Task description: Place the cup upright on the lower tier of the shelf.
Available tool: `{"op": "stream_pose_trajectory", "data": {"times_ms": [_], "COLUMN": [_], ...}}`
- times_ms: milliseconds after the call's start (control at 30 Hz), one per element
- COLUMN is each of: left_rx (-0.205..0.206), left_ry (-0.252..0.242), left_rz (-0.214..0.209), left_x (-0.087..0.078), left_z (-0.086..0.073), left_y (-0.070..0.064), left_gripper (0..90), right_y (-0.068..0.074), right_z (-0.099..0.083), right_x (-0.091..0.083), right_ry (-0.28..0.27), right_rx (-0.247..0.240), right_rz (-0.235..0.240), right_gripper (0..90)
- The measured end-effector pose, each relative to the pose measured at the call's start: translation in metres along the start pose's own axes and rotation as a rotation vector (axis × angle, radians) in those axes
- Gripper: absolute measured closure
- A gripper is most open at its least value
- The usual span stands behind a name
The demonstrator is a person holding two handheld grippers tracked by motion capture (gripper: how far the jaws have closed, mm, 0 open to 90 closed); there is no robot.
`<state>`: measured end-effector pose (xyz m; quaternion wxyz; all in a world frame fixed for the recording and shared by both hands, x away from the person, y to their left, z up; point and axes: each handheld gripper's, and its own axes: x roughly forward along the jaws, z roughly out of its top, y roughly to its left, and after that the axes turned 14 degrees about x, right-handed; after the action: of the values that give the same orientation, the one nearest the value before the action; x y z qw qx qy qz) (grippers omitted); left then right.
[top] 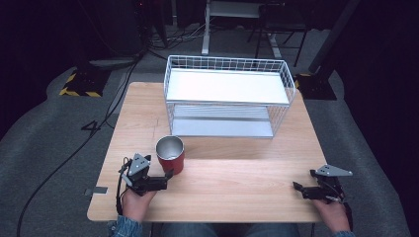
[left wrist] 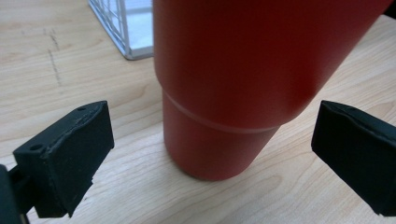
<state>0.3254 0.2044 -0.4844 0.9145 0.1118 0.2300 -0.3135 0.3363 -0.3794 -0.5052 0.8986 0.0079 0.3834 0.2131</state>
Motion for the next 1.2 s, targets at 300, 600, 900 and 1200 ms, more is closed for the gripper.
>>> {"op": "stream_pose_trajectory", "data": {"times_ms": [300, 600, 900, 1200], "left_rx": [-0.005, 0.005, -0.021, -0.006], "left_ry": [0.087, 0.086, 0.053, 0.020], "left_rz": [-0.020, -0.029, -0.019, -0.037], "left_x": [0.017, 0.031, 0.038, 0.040], "left_z": [0.004, 0.008, 0.009, 0.005], "left_y": [0.000, -0.003, -0.002, -0.002], "left_gripper": [0.0, 0.0, 0.9, 10.9], "right_y": [0.000, 0.000, 0.000, 0.001], "right_z": [0.000, 0.000, 0.000, -0.001], "right_x": [0.000, 0.000, 0.000, -0.001], "right_ry": [-0.001, -0.001, -0.002, -0.006], "right_rx": [0.001, 0.000, -0.004, -0.009], "right_rz": [-0.001, -0.001, -0.001, -0.001], "right_gripper": [8.7, 9.1, 9.8, 12.0]}}
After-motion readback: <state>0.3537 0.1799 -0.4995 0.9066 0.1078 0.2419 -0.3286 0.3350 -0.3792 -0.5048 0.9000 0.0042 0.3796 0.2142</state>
